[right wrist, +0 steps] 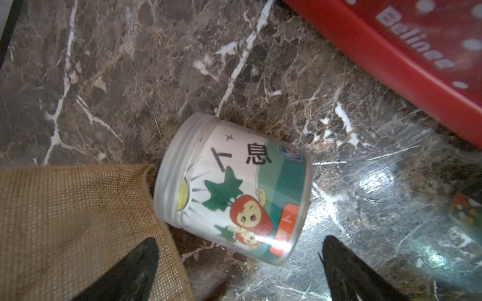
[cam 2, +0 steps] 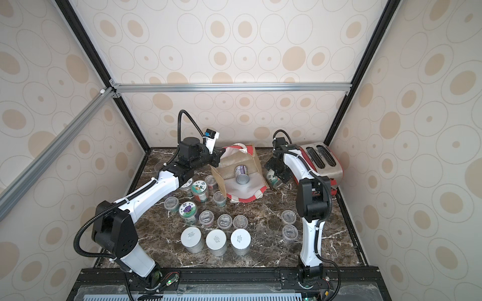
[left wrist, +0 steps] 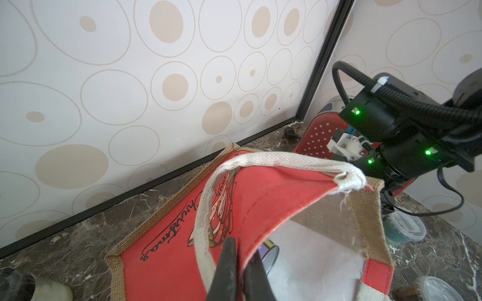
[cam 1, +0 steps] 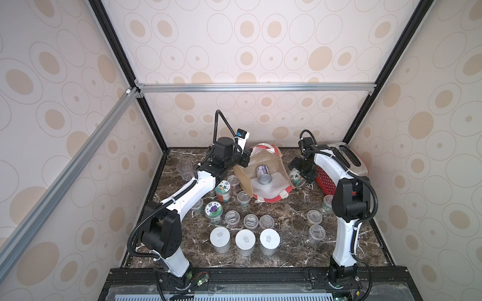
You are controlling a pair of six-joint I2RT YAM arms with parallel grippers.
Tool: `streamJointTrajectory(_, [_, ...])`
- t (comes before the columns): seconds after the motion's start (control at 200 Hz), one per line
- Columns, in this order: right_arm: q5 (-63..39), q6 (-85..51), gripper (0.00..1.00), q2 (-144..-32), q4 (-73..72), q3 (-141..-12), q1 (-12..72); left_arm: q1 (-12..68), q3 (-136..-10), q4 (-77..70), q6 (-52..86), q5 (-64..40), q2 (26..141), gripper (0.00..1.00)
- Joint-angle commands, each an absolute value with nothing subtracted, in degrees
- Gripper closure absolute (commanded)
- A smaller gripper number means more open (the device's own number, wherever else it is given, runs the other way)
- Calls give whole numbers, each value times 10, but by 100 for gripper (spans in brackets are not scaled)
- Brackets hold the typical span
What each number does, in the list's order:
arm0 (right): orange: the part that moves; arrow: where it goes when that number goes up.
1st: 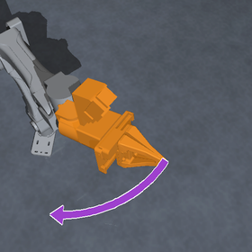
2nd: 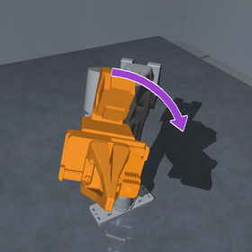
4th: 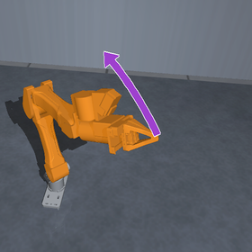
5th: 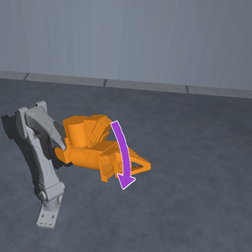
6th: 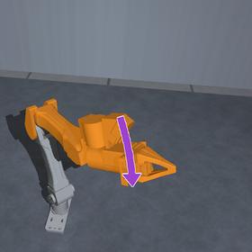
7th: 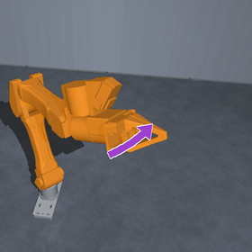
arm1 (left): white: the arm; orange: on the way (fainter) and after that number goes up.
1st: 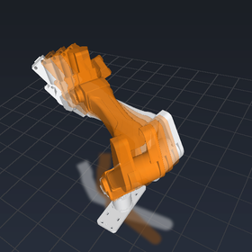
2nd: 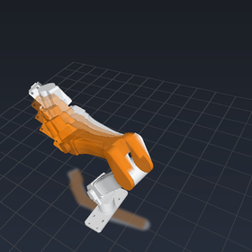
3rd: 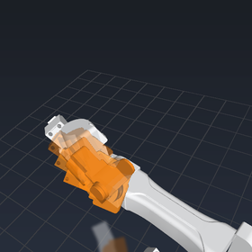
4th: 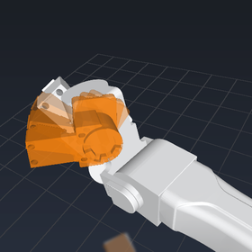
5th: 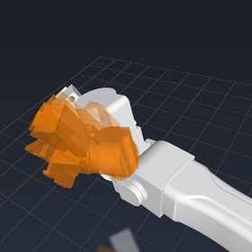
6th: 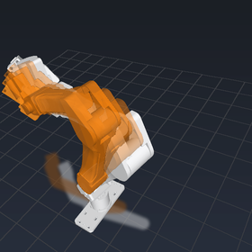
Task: Take out the seed jars from the canvas bag
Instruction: Adjust the seed jar at the center of the board.
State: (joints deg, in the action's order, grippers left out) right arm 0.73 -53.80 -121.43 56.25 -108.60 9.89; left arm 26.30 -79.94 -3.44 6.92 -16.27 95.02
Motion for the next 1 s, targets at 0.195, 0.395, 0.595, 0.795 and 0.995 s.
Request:
streamJointTrajectory(0.195, [25,-563,0,-1284,644,-1182,105,251,-795,-47,76,-176,930,100])
streamJointTrajectory(0.395, [39,-574,0,-1311,663,-1208,105,247,-796,-46,75,-181,932,100])
streamJointTrajectory(0.595, [44,-576,0,-1342,679,-1239,105,247,-798,-46,75,-185,932,100])
streamJointTrajectory(0.795, [33,-576,5,-1338,665,-1235,105,245,-798,-43,73,-186,932,100])
streamJointTrajectory(0.995, [23,-579,20,-1294,628,-1188,105,243,-796,-43,73,-187,930,100])
